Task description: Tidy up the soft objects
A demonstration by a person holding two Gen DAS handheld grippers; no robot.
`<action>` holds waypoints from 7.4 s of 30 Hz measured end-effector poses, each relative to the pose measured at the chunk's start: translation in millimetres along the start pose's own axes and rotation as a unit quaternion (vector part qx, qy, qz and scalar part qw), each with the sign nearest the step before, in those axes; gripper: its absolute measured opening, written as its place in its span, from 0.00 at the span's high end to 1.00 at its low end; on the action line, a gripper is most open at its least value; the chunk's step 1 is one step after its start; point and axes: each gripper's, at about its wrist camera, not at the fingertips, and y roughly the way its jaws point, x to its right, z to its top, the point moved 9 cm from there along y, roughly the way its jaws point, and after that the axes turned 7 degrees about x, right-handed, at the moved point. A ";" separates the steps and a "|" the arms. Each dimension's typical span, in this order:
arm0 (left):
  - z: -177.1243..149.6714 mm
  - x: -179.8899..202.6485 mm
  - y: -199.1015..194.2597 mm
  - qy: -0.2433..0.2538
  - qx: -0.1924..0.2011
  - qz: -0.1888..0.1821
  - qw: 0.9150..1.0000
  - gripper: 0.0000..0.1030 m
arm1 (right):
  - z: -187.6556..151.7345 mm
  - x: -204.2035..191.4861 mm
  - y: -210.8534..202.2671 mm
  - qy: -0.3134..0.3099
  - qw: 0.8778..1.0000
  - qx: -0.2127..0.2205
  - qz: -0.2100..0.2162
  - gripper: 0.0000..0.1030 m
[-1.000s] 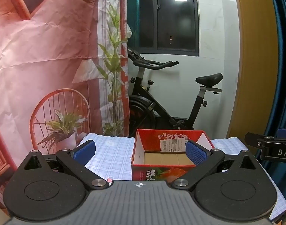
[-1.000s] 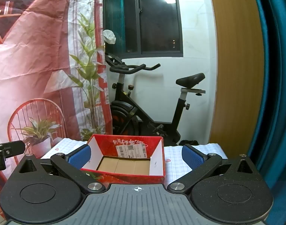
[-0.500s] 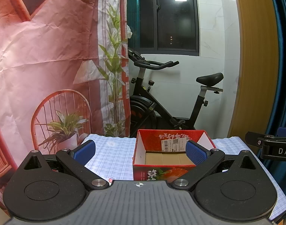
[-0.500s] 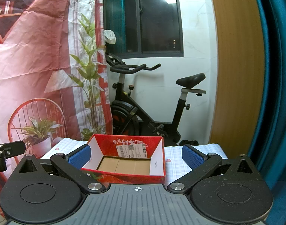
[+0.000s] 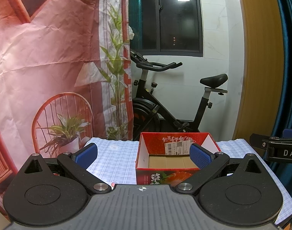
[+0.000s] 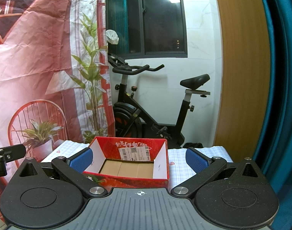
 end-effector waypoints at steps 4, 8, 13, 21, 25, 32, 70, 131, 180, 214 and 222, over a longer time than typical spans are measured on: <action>-0.3 0.3 0.1 0.000 0.000 0.000 1.000 0.00 | -0.1 -0.5 0.6 0.000 1.000 0.000 0.000 0.00; -0.2 0.4 0.1 0.000 0.000 -0.001 1.000 0.00 | -0.2 -1.2 0.9 0.000 1.000 -0.001 0.000 0.00; -0.6 0.4 -0.2 0.000 -0.001 0.000 1.000 0.00 | -0.3 -1.2 1.2 0.000 1.000 -0.001 0.000 0.00; -0.7 0.0 -0.8 0.001 -0.001 0.000 1.000 0.00 | -0.3 -1.1 1.2 0.000 1.000 -0.001 0.000 0.00; -0.6 0.1 -0.6 0.001 -0.001 0.000 1.000 0.00 | -0.4 -1.1 1.5 0.000 1.000 -0.001 0.000 0.00; -0.8 0.6 -0.2 0.000 -0.001 0.000 1.000 0.00 | -0.5 -1.1 1.6 0.000 1.000 -0.002 0.000 0.00; -100.5 -11.5 68.4 -0.006 -0.060 0.001 0.998 0.00 | -101.2 9.7 64.0 0.054 0.998 -0.018 0.031 0.00; -223.9 -89.0 131.8 -0.171 -0.233 -0.018 0.957 0.25 | -186.0 -100.6 160.8 -0.012 0.977 -0.153 0.149 0.29; -184.2 -67.4 148.7 -0.189 -0.170 -0.059 0.965 0.68 | -175.3 -117.9 145.5 -0.015 0.964 -0.126 0.233 0.90; -72.7 21.3 248.1 -0.079 -0.113 -0.153 0.979 0.70 | -73.8 -48.1 182.5 0.022 0.982 -0.033 0.185 0.94; -88.8 41.8 326.4 -0.044 -0.181 -0.167 0.968 0.70 | -93.2 -23.2 269.5 0.046 0.983 -0.115 0.137 0.94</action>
